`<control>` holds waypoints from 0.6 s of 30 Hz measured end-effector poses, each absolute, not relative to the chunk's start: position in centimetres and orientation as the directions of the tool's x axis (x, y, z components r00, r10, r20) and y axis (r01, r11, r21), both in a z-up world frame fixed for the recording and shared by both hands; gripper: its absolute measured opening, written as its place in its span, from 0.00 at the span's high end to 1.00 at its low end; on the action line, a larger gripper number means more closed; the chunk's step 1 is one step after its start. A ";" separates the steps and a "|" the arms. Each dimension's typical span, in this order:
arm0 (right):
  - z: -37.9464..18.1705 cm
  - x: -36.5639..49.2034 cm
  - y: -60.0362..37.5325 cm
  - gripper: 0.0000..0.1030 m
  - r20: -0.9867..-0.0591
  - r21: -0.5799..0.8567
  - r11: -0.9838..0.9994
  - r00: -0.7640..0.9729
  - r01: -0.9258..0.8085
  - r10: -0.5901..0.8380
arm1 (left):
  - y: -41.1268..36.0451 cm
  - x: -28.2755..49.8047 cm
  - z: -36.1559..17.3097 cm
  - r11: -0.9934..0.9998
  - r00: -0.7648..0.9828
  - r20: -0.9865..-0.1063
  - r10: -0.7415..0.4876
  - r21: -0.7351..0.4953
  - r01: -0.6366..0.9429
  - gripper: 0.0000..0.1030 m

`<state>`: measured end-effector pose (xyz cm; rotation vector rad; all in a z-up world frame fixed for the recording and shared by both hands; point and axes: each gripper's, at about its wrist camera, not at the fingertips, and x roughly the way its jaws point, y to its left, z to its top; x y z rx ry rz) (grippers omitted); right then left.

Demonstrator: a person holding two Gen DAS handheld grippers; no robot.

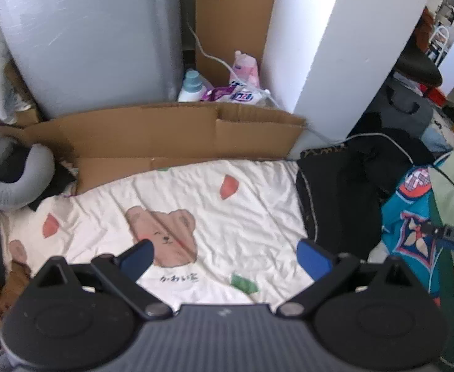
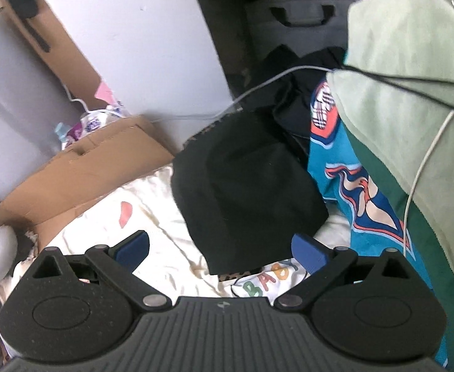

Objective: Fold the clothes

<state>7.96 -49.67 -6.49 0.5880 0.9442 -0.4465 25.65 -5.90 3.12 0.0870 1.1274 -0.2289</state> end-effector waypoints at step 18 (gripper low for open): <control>0.4 7.5 -42.4 0.02 -0.835 0.285 0.838 0.551 0.465 -0.021 | -1.4 18.3 7.1 0.993 0.502 -0.860 -0.092 -0.040 0.113 0.00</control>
